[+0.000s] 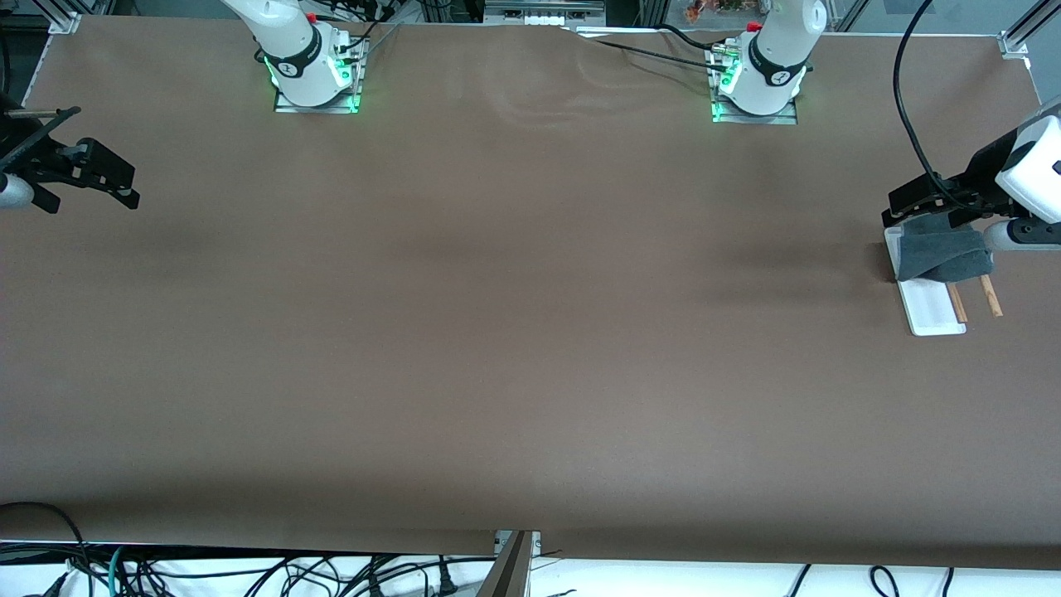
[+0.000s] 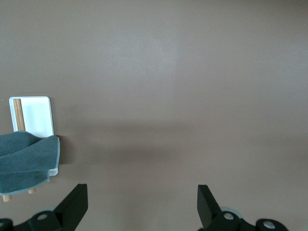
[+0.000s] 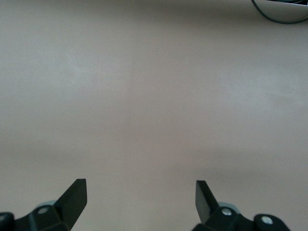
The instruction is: Pass towel and hang on rack
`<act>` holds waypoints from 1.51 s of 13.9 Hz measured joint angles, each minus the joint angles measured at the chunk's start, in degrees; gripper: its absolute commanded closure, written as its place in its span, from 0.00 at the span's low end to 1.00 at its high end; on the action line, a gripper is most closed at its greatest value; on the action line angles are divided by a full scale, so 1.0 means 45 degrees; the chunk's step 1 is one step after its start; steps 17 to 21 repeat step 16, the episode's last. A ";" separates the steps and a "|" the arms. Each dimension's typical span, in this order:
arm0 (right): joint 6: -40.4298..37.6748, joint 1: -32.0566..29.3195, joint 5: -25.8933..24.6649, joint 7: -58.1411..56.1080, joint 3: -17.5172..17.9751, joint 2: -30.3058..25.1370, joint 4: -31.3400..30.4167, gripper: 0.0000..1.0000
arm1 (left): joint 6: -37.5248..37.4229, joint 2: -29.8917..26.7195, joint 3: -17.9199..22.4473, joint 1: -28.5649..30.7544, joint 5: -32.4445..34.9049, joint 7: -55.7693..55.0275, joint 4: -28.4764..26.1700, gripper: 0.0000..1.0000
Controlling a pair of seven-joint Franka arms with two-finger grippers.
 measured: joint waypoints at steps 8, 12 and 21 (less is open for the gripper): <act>0.0160 0.0000 0.0000 0.0007 0.0001 0.0071 0.0033 0.00 | -0.0087 0.0071 0.0002 0.0070 0.0000 -0.0034 -0.0036 0.00; 0.0253 0.0000 0.0000 0.0007 0.0001 0.0071 0.0038 0.00 | -0.0096 0.0115 0.0001 0.0073 0.0687 0.0037 -0.0037 0.00; 0.0254 -0.0003 0.0000 0.0010 -0.0002 0.0069 0.0065 0.00 | -0.0102 0.0125 -0.0002 0.0072 0.0750 0.0161 -0.0043 0.00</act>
